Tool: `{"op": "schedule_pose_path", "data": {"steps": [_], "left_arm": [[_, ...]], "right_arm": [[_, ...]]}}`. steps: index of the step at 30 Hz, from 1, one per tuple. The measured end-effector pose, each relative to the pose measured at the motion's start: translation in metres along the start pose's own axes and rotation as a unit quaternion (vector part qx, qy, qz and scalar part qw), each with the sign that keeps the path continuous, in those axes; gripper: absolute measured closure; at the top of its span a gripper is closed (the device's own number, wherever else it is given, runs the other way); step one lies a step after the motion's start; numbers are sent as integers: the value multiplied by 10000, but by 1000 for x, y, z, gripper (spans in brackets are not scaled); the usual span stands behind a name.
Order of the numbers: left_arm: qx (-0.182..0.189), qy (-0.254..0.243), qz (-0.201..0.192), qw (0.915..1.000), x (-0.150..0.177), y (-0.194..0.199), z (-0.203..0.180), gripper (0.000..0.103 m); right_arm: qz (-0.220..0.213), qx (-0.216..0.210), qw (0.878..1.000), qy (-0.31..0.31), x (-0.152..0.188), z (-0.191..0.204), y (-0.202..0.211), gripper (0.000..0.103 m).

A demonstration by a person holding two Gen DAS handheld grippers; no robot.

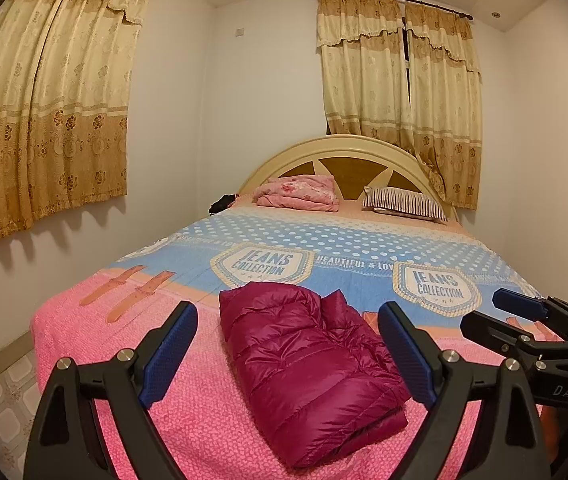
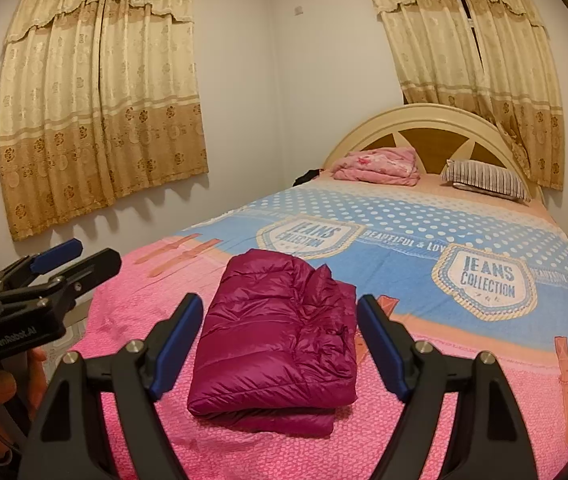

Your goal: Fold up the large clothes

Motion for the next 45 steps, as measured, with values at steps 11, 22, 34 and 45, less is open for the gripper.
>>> {"op": "schedule_pose_path", "data": {"steps": [11,22,34,45], "left_arm": [[-84,-18,5,10000,1,-2,-1,11],[-314,-50,-189,9993,-2,4,-4,11],[-389,107,-29,9992,-2,-5,-1,9],[-244,125,-9,9996,6,-11,0,6]], "right_arm": [[39,-39,10000,18,2,1,-1,20],[62,-47,10000,40,4,3,-3,19],[14,-84,9999,90,4,6,0,19],[42,-111,9998,150,6,9,-1,19]]}}
Point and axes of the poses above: each gripper's, at about its wrist camera, not at the fingertips, and y roughly against the way its jaws point, z to its left, x to its underside, the point moved 1 cm from there along -y, roughly the way its jaws point, and after that the axes turned 8 degrees about z, right-handed, at the moved point
